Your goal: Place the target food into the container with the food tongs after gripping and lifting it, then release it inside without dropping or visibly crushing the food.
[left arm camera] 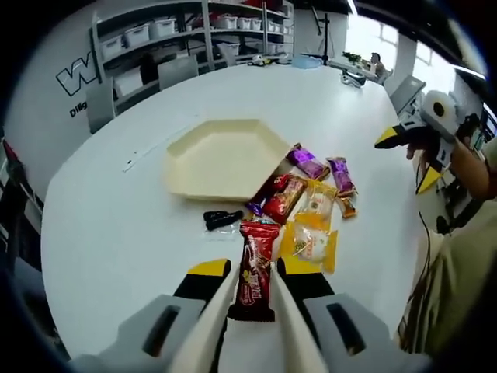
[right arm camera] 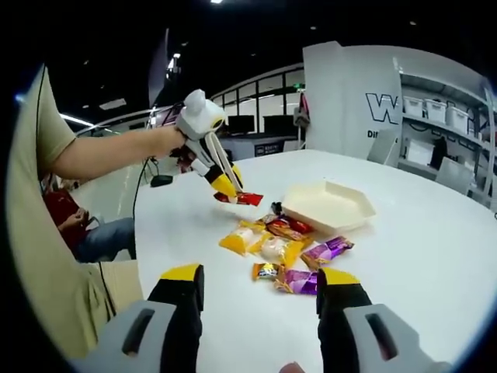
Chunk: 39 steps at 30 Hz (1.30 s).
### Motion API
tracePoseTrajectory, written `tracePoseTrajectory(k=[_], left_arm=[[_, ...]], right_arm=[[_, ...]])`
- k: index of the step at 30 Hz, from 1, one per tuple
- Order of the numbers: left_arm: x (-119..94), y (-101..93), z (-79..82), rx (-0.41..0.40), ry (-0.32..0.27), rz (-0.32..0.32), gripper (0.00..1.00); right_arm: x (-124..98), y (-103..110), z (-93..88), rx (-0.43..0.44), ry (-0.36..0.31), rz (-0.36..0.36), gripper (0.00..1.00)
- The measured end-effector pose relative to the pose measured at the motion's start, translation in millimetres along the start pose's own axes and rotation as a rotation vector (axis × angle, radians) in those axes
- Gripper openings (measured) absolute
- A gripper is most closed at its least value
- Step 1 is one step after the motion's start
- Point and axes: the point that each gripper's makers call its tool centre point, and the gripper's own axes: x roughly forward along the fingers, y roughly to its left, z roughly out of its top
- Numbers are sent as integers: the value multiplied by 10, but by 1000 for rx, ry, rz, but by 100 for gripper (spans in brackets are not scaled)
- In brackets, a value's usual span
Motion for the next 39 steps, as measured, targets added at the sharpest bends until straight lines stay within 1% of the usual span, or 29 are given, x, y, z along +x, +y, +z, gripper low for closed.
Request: tracePoseTrajectory(k=[10, 17, 23, 31, 39], left_arm=[[12, -8, 220, 31, -6, -15, 22], [42, 4, 427, 68, -10, -25, 22], [106, 36, 626, 97, -18, -36, 22], [234, 77, 789, 127, -11, -48, 22], [348, 169, 929, 153, -4, -51, 22]], right_arm=[[-46, -73, 50, 20, -34, -19, 63], [-93, -124, 82, 26, -51, -30, 69], [-128, -159, 85, 22, -48, -31, 74], [-185, -186, 77, 28, -46, -37, 76], [-239, -206, 38, 33, -41, -44, 76]])
